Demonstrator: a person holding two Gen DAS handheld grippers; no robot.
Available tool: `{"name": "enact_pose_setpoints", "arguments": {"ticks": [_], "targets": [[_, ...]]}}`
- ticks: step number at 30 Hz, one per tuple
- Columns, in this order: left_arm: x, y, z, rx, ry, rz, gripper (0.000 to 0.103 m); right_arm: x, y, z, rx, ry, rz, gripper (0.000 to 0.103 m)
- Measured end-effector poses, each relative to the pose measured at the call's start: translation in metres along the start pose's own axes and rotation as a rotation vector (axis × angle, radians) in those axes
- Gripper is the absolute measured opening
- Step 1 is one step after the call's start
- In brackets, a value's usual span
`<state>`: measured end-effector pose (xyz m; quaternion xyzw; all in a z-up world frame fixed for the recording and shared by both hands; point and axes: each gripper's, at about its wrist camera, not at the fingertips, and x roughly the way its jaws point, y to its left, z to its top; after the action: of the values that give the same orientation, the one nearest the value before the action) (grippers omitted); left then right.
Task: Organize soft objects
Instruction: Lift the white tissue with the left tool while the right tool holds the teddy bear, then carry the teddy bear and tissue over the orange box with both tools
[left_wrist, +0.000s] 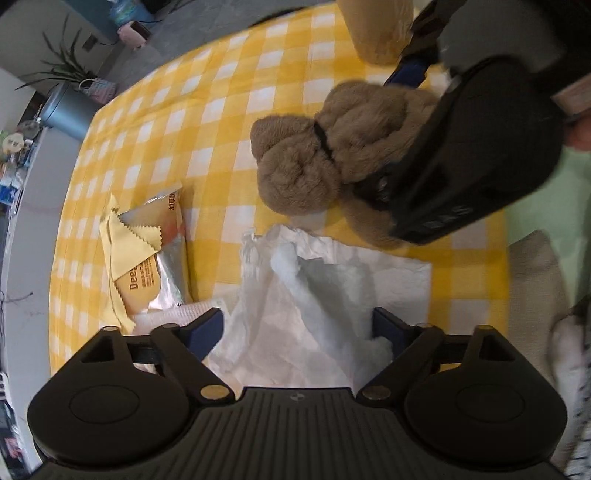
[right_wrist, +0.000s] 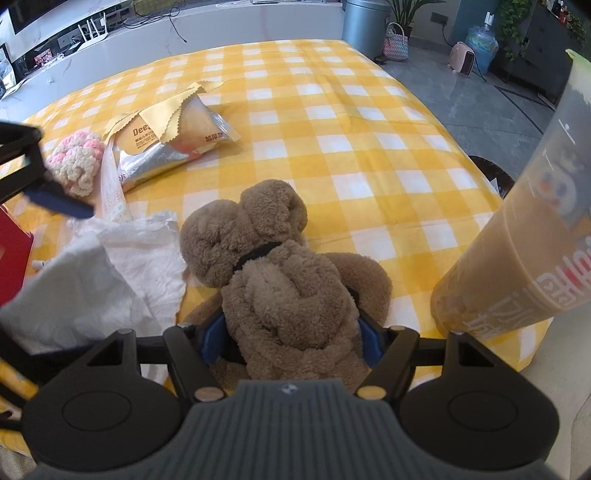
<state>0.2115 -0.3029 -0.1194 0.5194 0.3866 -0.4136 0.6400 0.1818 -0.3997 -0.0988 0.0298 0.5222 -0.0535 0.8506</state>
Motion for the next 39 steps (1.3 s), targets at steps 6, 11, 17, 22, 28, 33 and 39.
{"name": "enact_pose_setpoints", "arguments": {"ticks": [6,11,17,22,28,33,39], "targets": [[0.016,0.017,0.004,-0.027,0.018,-0.070,0.103,0.001,0.001,0.001,-0.002,0.006,-0.001,0.072],[0.025,0.035,0.000,-0.041,-0.021,-0.179,0.103,0.001,0.002,0.001,-0.004,0.011,-0.008,0.073],[0.042,0.061,-0.001,-0.175,0.013,-0.312,0.103,0.001,0.004,0.000,-0.011,0.011,-0.012,0.073],[0.034,0.057,0.004,-0.131,-0.013,-0.340,0.076,0.001,0.004,0.001,-0.011,0.011,-0.011,0.073],[0.020,0.030,0.010,-0.086,-0.001,-0.223,0.040,0.001,0.003,0.001,-0.009,0.008,-0.006,0.073],[0.004,-0.008,0.008,-0.090,-0.024,0.019,0.023,0.000,0.002,0.000,-0.014,0.001,-0.004,0.070],[-0.036,0.009,-0.011,-0.381,-0.092,0.157,0.021,-0.003,-0.002,-0.001,-0.015,-0.008,0.005,0.064]]}}
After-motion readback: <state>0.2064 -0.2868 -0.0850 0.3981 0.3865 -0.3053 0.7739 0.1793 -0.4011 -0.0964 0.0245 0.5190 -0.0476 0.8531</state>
